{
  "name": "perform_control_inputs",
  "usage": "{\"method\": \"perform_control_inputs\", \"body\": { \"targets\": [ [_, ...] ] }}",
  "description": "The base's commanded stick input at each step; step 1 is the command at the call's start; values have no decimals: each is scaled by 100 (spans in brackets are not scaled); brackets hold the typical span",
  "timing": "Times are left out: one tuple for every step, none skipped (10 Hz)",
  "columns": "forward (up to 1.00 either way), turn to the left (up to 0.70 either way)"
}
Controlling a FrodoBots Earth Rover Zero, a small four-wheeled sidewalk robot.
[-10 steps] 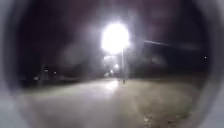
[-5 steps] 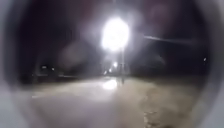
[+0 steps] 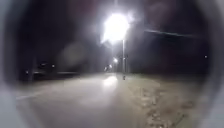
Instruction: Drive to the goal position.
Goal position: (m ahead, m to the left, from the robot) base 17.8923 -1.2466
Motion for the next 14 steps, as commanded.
{"method": "perform_control_inputs", "body": {
  "targets": [
    [100,40],
    [100,40],
    [100,40],
    [100,40],
    [100,40],
    [100,40],
    [100,40],
    [100,40],
    [100,40],
    [100,33],
    [100,10],
    [100,5],
    [100,1],
    [100,0]
  ]
}}
